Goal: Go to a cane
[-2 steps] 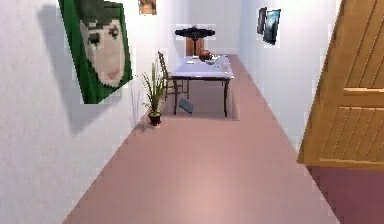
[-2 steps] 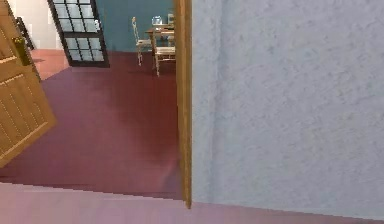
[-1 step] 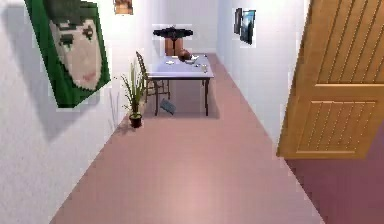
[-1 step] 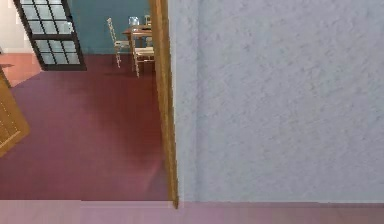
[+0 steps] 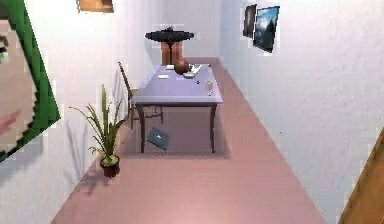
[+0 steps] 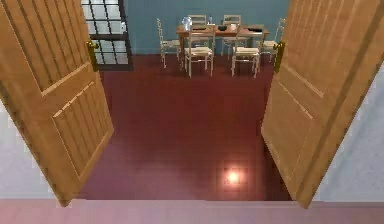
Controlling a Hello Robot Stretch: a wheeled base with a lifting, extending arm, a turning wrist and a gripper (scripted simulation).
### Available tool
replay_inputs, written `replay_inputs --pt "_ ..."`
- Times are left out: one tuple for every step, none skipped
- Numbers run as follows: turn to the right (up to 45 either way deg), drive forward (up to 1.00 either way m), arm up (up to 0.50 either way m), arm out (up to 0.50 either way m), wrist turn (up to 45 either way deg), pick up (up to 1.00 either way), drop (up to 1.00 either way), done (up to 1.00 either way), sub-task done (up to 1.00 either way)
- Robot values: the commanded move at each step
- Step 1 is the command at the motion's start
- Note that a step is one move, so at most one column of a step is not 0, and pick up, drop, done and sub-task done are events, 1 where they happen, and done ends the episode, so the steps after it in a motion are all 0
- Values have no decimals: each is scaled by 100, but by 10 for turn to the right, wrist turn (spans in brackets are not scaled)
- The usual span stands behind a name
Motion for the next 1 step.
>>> replay_inputs --pt "0 100 0 0 0 0 0 0 0"
